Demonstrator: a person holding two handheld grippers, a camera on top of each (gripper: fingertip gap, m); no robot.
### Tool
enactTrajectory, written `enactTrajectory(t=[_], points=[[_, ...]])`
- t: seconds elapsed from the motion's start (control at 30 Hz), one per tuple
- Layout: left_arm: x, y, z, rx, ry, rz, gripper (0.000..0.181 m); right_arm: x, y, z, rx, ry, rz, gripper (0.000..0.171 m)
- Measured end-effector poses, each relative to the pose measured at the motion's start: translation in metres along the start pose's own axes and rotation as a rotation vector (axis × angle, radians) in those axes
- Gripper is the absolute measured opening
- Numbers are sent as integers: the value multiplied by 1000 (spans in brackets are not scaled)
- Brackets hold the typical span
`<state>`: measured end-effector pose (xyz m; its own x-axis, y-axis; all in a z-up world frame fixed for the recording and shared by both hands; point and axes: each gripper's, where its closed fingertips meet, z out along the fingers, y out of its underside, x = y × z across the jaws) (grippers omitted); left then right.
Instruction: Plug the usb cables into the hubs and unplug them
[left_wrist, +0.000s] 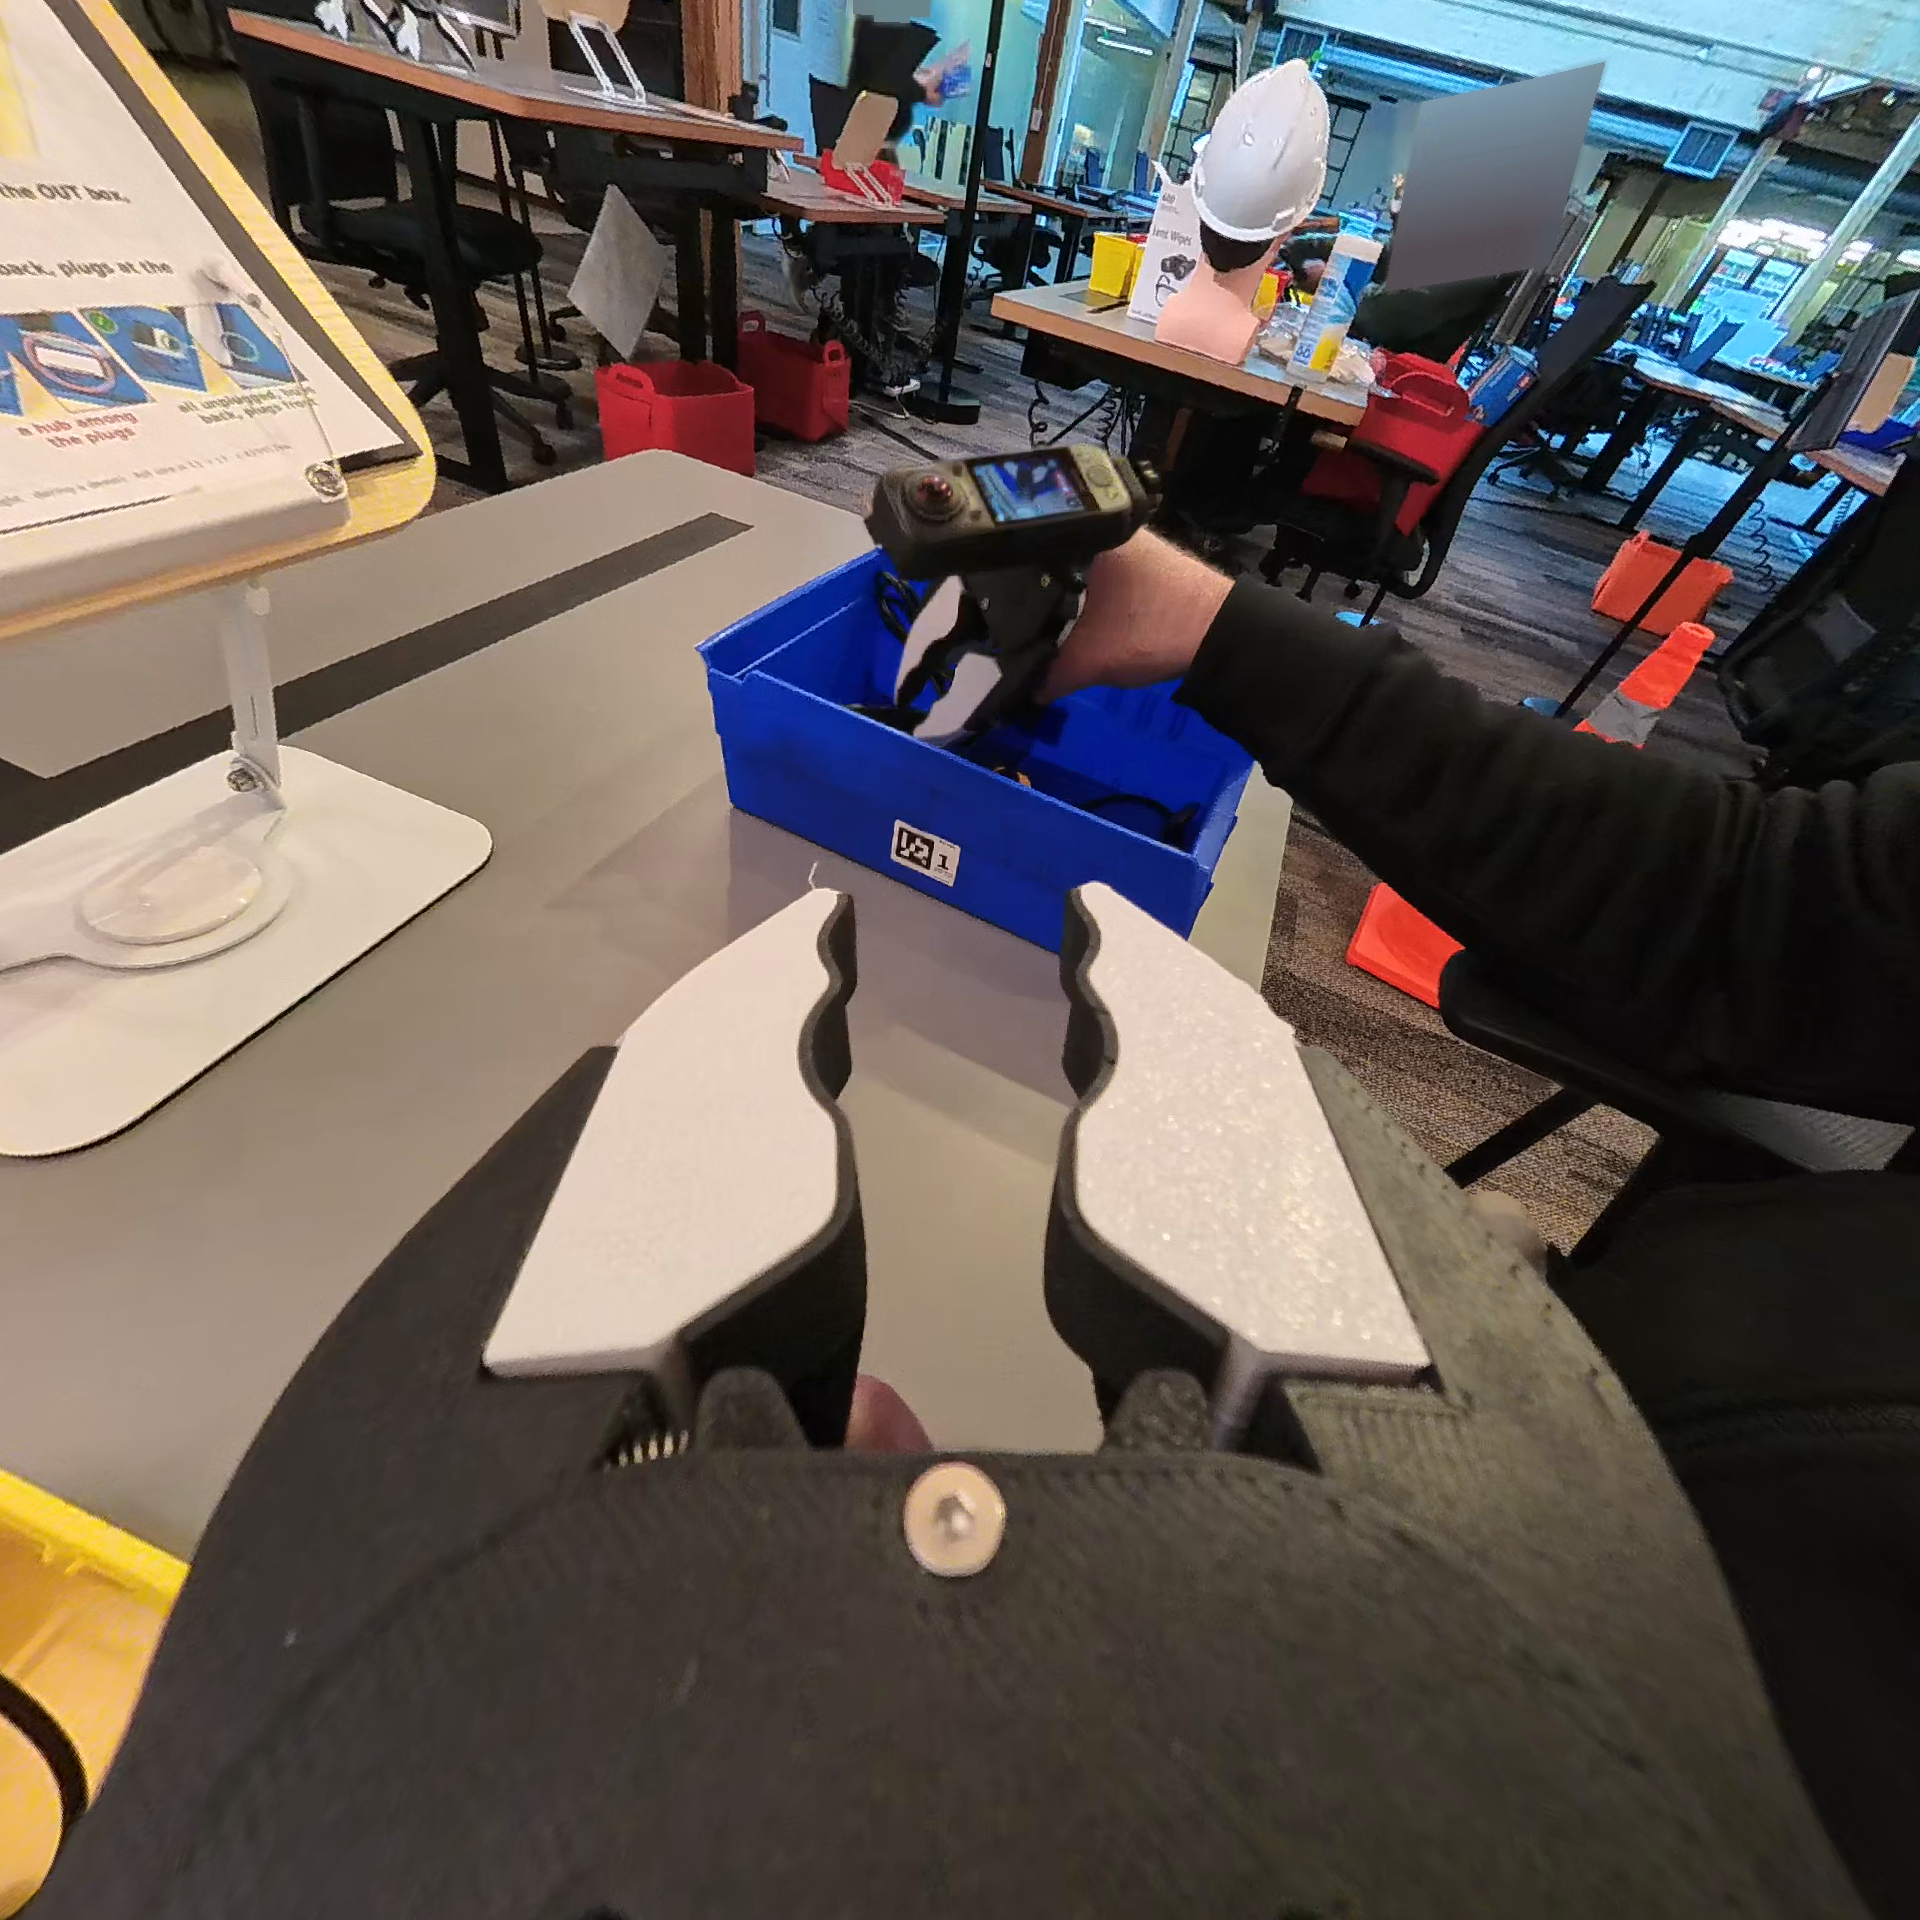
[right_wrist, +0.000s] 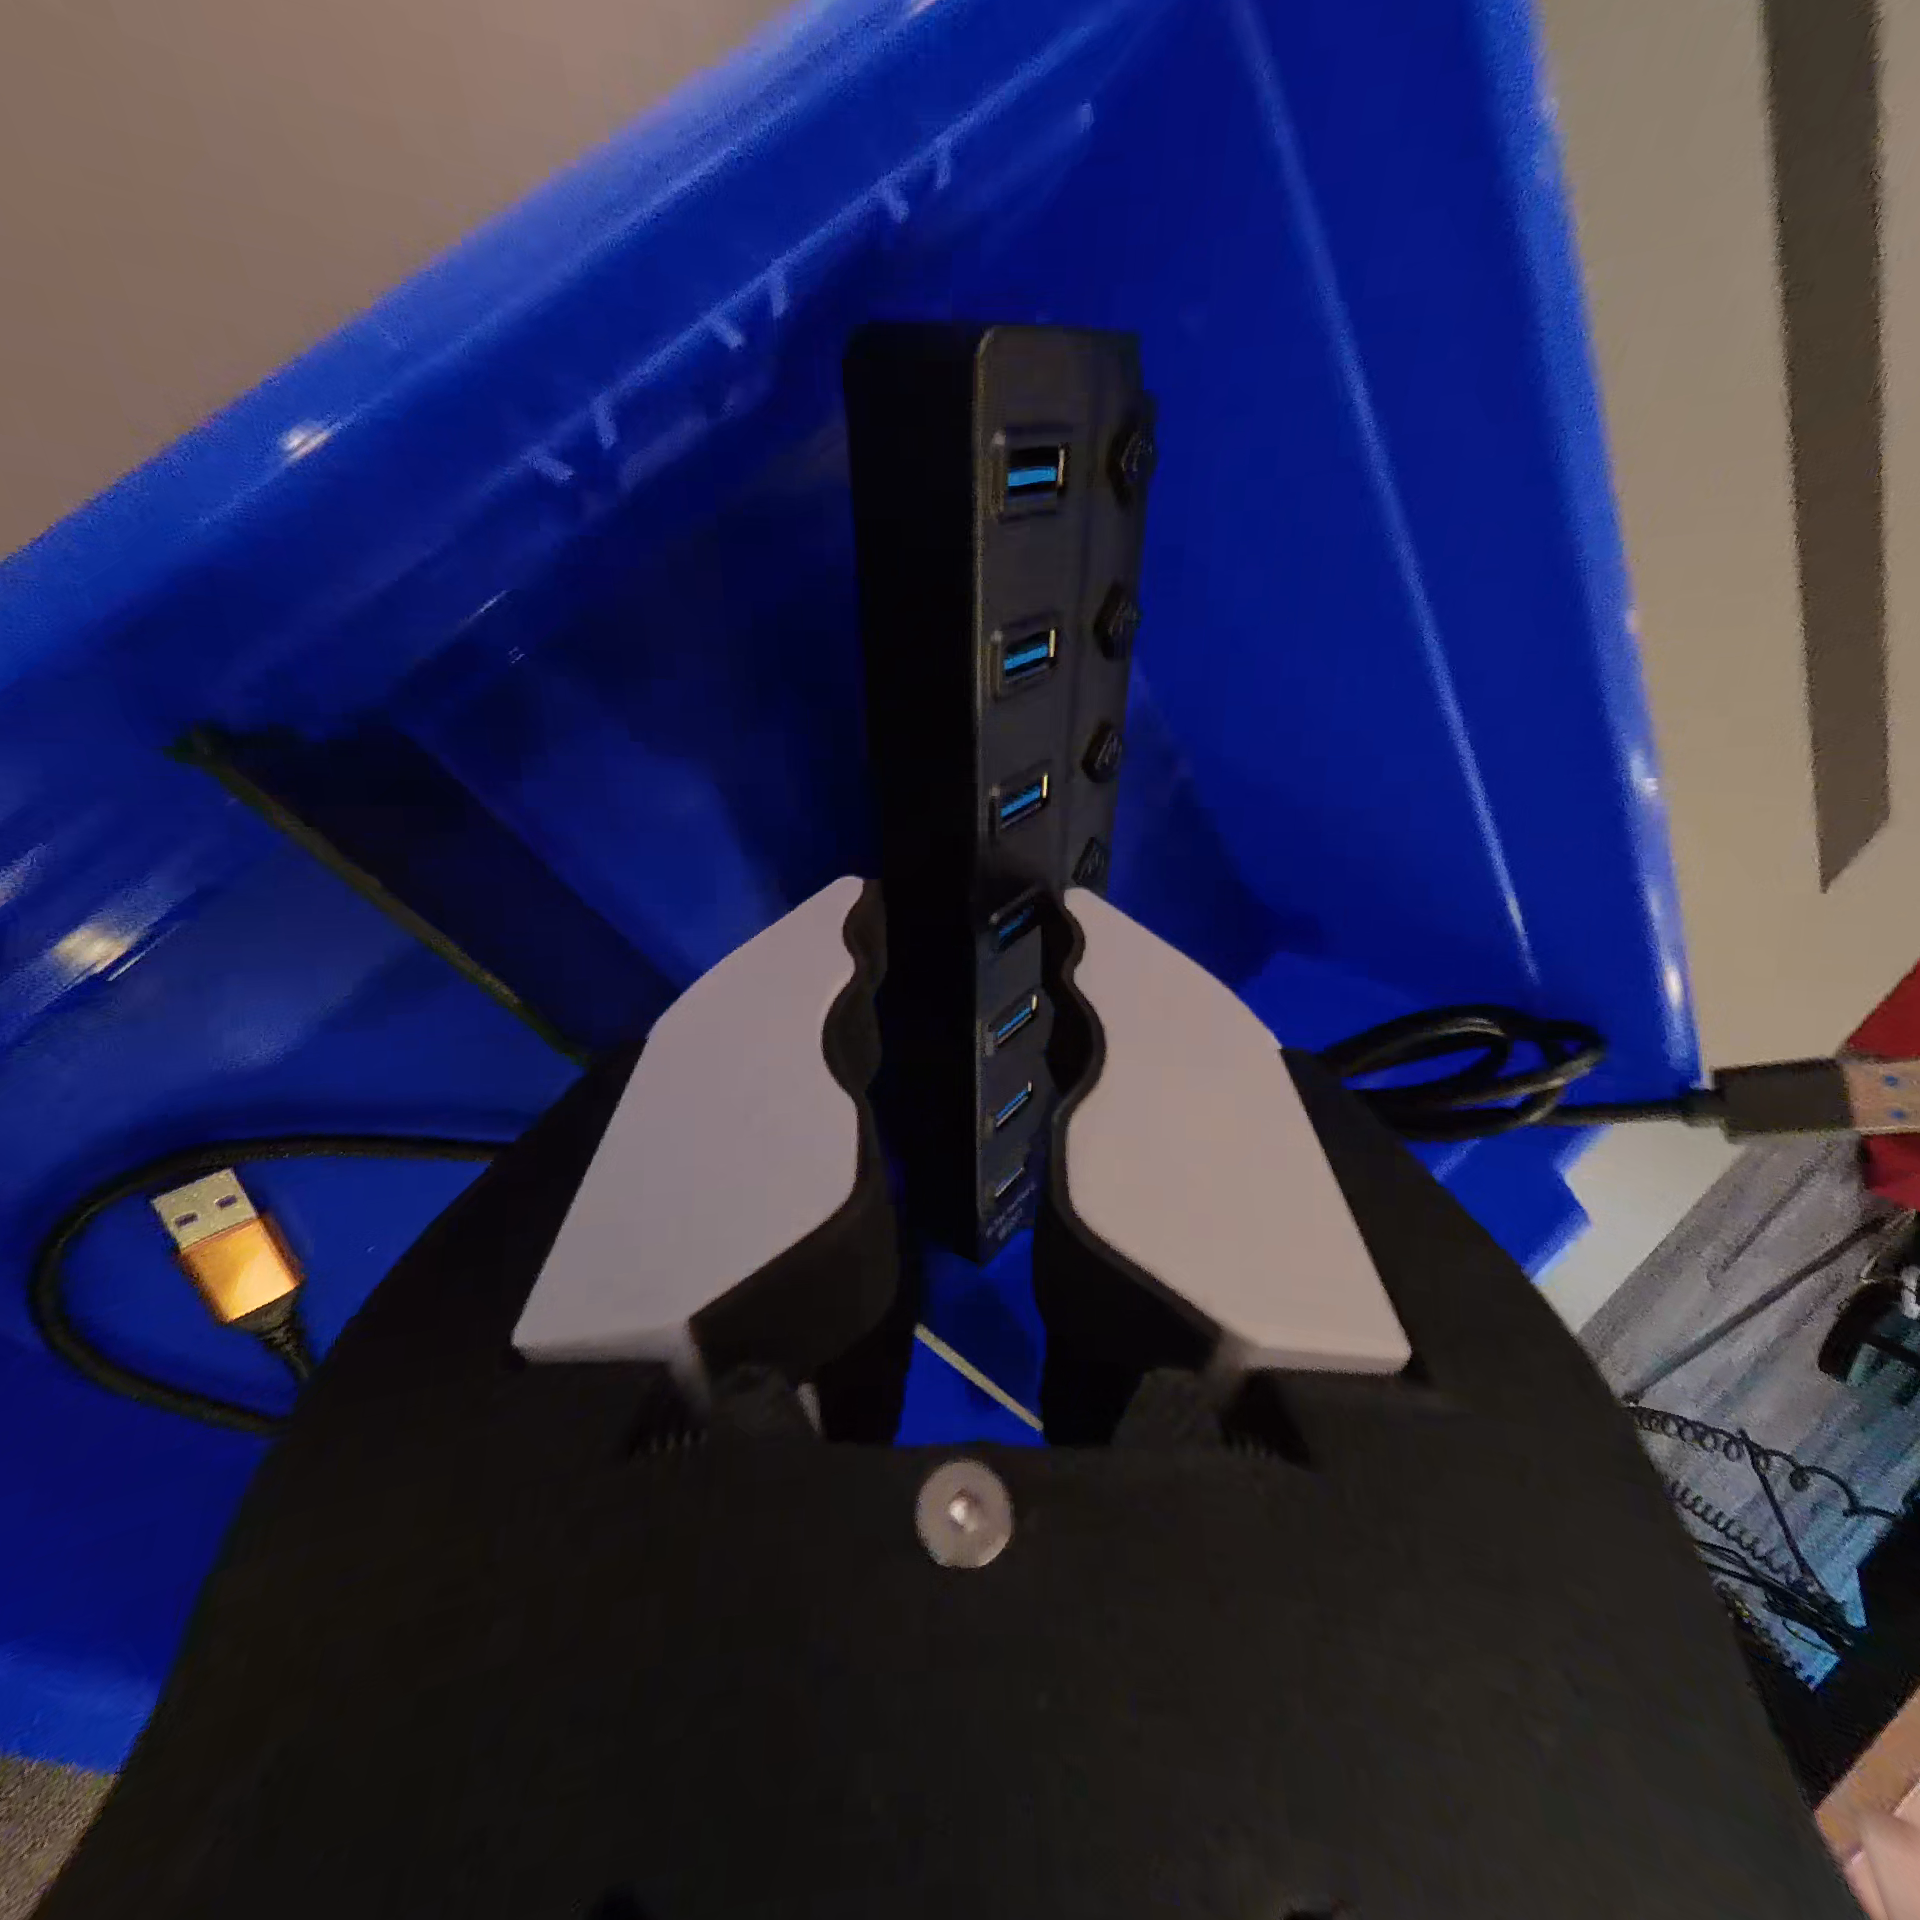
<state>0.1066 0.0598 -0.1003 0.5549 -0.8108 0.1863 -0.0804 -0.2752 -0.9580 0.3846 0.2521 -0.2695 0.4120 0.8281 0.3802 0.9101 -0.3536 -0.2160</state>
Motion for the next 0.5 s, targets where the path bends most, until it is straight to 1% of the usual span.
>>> enactTrajectory(t=[0.03,0.1,0.17,0.2,0.27,0.37,0.43,0.5], points=[[0,0,0,0,0,-1,38,1,1,-2,2,1,0,29],[-1,0,0,-2,0,-2,38,-5,0,-5,15,-61,45,30],[-1,1,0,-3,-2,0,38,-3,3,-9,6,-85,104,41],[-1,1,0,-4,-3,-1,38,1,6,-13,-8,-65,99,43],[-2,1,-1,-3,-6,0,38,8,1,-27,30,-41,111,38],[-2,1,-1,-1,-7,-4,37,11,-30,-49,229,-50,142,31],[-1,2,1,-6,-6,-4,37,12,-46,-51,317,-49,188,27],[-1,3,3,-15,-5,1,38,6,-52,-38,320,-73,217,18]])
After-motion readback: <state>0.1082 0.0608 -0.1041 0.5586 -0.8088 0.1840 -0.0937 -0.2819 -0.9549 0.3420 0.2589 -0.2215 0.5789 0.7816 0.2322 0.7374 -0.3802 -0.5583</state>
